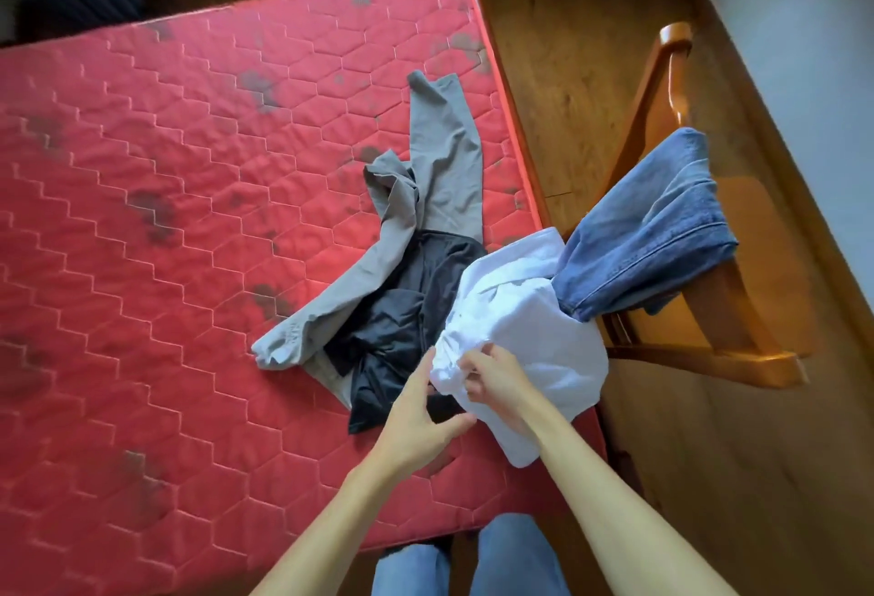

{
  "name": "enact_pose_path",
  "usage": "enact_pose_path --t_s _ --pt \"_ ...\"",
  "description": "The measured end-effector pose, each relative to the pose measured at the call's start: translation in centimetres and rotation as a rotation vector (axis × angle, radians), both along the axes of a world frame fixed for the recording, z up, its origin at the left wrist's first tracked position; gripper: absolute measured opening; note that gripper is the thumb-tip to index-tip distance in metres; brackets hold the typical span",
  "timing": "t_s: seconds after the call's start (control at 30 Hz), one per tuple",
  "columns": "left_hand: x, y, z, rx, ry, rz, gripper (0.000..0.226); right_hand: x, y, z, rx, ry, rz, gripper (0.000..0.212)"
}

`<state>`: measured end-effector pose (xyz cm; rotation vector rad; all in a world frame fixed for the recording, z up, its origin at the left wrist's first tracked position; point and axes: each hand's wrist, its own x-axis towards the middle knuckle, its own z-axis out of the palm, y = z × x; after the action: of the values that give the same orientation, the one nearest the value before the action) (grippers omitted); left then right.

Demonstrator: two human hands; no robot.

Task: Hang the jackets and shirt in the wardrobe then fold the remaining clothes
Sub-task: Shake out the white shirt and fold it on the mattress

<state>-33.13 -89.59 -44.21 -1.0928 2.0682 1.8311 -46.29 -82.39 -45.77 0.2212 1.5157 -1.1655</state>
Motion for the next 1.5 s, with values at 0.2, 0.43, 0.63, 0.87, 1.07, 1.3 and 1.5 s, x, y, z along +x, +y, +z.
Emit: enact_pose_path --t_s 0.2,0.43,0.63,0.87,1.07,1.3,1.5 --pt "1.0 -1.8 4.8 -0.120 0.271 0.013 0.032 3.1 0.8 9.5 -0.208 0.098 0.041 0.014" --pt "4.9 -5.5 11.3 -0.488 0.534 -0.212 0.023 6.6 0.6 23.5 -0.603 0.221 0.017 0.021" --pt "9.5 -10.2 16.5 -0.634 0.564 -0.414 0.034 8.5 2.1 33.9 -0.817 0.369 -0.207 0.030" --pt "17.7 -18.5 23.2 -0.763 0.455 -0.387 0.045 8.5 6.3 34.9 -0.753 0.531 -0.560 0.005" --pt "24.9 -19.1 29.1 -0.916 0.421 -0.376 0.038 11.0 10.3 34.0 -0.706 0.487 -0.720 0.018" --pt "29.6 -13.6 34.6 -1.203 0.569 -0.266 0.028 16.6 12.5 29.7 -0.226 0.608 -0.427 0.012" --pt "32.3 -10.7 38.2 -1.283 0.592 -0.268 0.026 25.4 8.2 29.7 -0.073 1.041 0.156 0.083"
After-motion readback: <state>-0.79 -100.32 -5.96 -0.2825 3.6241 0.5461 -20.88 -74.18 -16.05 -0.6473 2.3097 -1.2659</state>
